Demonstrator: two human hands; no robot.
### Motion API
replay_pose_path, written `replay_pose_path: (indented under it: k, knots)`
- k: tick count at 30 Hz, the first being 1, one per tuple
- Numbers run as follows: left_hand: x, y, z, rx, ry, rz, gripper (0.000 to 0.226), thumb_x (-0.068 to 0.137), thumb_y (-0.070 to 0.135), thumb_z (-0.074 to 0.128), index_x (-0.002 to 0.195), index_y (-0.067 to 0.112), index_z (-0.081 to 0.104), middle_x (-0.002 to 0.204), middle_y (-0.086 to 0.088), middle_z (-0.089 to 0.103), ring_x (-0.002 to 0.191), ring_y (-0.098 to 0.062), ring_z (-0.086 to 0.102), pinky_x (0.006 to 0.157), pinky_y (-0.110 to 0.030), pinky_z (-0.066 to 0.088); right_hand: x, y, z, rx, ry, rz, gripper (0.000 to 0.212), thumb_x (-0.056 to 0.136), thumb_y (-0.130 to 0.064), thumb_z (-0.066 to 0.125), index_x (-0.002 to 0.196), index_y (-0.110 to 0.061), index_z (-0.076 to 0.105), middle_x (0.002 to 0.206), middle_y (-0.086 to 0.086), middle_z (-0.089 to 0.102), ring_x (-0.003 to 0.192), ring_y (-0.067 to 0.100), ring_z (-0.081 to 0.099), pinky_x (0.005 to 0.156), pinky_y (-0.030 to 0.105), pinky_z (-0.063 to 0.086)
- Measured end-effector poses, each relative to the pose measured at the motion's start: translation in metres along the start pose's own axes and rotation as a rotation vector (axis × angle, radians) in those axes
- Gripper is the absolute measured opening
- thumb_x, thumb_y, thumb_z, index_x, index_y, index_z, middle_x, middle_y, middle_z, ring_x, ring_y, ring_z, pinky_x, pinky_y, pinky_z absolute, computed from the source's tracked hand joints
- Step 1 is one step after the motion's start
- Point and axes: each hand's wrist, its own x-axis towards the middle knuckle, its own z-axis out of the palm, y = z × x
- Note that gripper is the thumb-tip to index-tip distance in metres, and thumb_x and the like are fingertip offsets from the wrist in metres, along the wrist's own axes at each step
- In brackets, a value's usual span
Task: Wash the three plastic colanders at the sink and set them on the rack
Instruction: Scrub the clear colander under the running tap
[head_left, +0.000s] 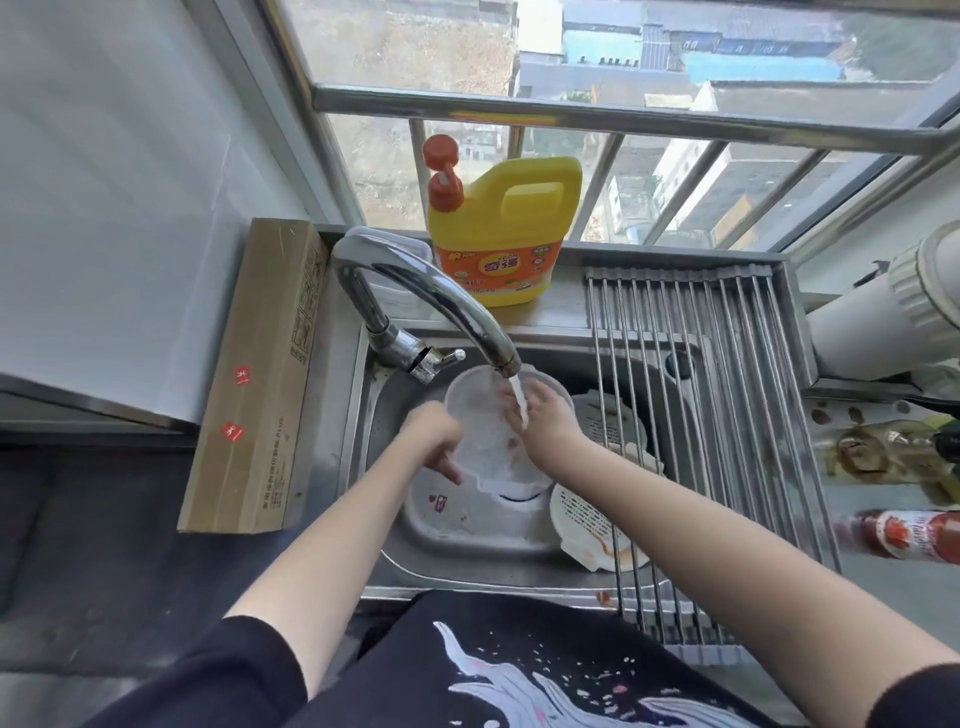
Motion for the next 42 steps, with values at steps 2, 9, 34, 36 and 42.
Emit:
replay_pose_path:
  k: [2,9,34,36,42]
  knots:
    - [-0.002,0.002,-0.003,0.064,0.120,0.060,0.016,0.089,0.003,0.054,0.074,0.002,0.047,0.026,-0.004,0.048,0.060,-0.025,0.067,0.032,-0.013,0.040,-0.007,0.006,0.003,-0.389,-0.037,0.101,0.056,0.101,-0.030,0.023,0.152,-0.011,0.011,0.160,0.005,0.007,0.147,0.018,0.000,0.119,0.035,-0.001]
    - [0.000,0.004,0.022,0.155,0.353,0.256,0.023,0.083,0.000,0.043,0.102,0.002,0.055,0.112,-0.023,0.060,0.107,-0.040,0.057,0.083,-0.035,0.047,-0.042,-0.019,0.017,-0.032,-0.133,-0.041,0.049,0.104,-0.034,0.023,0.113,-0.005,0.061,0.118,0.018,0.061,0.109,0.032,0.057,0.093,0.039,0.039]
    - [-0.011,0.021,0.010,0.372,0.230,0.328,0.026,0.085,0.002,0.039,0.097,-0.005,0.060,0.081,-0.022,0.069,0.076,-0.032,0.070,0.071,-0.036,0.058,-0.040,0.008,0.022,0.300,0.017,-0.024,0.042,0.095,-0.014,0.040,0.137,-0.014,0.040,0.130,0.012,0.056,0.114,0.030,0.054,0.093,0.037,0.041]
    - [-0.009,0.018,0.014,0.450,0.386,0.409,0.033,0.092,0.006,0.038,0.120,0.000,0.055,0.111,-0.024,0.063,0.105,-0.040,0.060,0.086,-0.041,0.050,-0.038,0.004,0.031,-0.052,0.184,-0.077,0.047,0.095,-0.016,0.039,0.142,-0.018,0.035,0.139,0.007,0.049,0.126,0.028,0.045,0.108,0.044,0.027]
    - [0.013,-0.012,0.028,0.019,0.414,0.471,0.030,0.100,0.024,0.035,0.116,0.005,0.052,0.111,-0.027,0.061,0.102,-0.043,0.057,0.083,-0.041,0.044,-0.048,0.018,0.010,-0.545,0.279,0.116,0.091,0.087,-0.073,0.004,0.152,-0.010,0.013,0.157,0.013,0.015,0.147,0.028,0.000,0.106,0.057,-0.026]
